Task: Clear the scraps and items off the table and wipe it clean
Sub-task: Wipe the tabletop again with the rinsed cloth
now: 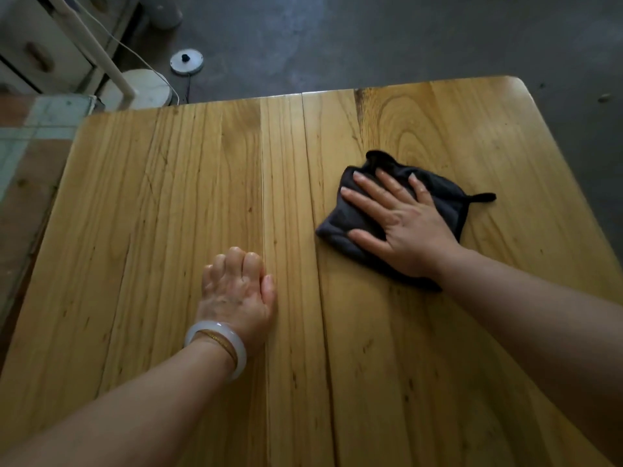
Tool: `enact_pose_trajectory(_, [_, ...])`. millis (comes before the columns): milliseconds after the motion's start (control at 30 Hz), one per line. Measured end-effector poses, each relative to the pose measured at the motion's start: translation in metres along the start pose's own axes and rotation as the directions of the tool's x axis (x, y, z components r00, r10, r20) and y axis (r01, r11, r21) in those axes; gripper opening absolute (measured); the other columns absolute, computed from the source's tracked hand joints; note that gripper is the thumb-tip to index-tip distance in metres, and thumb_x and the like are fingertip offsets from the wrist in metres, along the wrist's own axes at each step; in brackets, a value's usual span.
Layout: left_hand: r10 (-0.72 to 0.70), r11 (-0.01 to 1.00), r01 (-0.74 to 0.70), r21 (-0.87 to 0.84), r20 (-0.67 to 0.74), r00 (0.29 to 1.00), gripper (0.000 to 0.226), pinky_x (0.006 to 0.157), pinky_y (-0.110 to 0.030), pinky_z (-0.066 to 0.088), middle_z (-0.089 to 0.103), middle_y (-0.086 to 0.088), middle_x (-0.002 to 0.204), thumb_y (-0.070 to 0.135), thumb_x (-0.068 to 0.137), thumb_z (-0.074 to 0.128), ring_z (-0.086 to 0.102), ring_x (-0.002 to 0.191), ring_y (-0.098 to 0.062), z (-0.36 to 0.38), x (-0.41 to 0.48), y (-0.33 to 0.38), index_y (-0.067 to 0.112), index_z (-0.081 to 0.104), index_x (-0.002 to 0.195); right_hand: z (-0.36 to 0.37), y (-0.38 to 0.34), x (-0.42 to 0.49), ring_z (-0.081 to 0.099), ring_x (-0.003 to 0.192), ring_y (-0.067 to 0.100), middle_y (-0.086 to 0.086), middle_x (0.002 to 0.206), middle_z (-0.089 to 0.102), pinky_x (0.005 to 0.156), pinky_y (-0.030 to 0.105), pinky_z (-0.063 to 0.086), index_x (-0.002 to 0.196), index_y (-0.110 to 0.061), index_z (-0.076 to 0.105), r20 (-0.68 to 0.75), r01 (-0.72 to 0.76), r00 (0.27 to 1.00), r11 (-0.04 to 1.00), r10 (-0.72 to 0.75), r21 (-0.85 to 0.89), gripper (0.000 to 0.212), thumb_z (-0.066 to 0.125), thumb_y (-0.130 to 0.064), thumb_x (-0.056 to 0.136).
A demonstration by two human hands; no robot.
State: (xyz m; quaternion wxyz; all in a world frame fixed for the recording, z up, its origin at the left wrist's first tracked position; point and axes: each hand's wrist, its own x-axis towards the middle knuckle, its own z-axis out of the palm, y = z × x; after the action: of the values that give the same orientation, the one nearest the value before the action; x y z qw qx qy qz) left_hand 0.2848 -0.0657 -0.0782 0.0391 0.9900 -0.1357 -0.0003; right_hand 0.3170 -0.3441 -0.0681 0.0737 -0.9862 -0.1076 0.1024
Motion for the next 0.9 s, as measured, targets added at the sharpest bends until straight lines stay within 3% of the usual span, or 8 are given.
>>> enact_pose_trajectory(233, [0.007,1.000,-0.007,-0.008,-0.025,1.000,0.019,0.070,-0.037,0.039,0.033,0.000,0.082,0.035,0.084,0.027,0.034,0.074,-0.018,0.001,-0.001,-0.001,0.021,0.039,0.078,-0.006,0.022,0.056,-0.008,0.152,0.014,-0.013,0.166,-0.005,0.121,0.055,-0.005,0.155,-0.045,0.002,-0.079,-0.205,0.975,0.979,0.206,0.021,0.069,0.011,-0.072,0.093])
enact_pose_trajectory(500, [0.003,1.000,-0.003,-0.022,-0.012,1.000,0.019,0.072,-0.036,0.037,0.033,0.001,0.082,0.036,0.084,0.025,0.033,0.075,-0.016,0.003,-0.004,-0.001,0.023,0.037,0.078,-0.005,0.017,0.061,-0.012,0.152,0.018,-0.011,0.165,-0.010,0.119,0.059,-0.007,0.156,-0.041,-0.002,-0.086,-0.451,0.886,0.889,0.457,0.076,0.067,0.010,-0.067,0.096])
enact_pose_trajectory(900, [-0.001,1.000,0.001,-0.027,-0.003,1.000,0.023,0.078,-0.038,0.034,0.034,-0.002,0.086,0.038,0.084,0.024,0.033,0.080,-0.019,0.002,-0.002,0.001,0.021,0.039,0.081,0.013,-0.007,-0.050,-0.019,0.150,0.014,-0.014,0.163,-0.017,0.119,0.056,-0.010,0.155,-0.043,-0.007,-0.039,-0.348,0.935,0.933,0.353,0.090,0.066,0.009,-0.067,0.096])
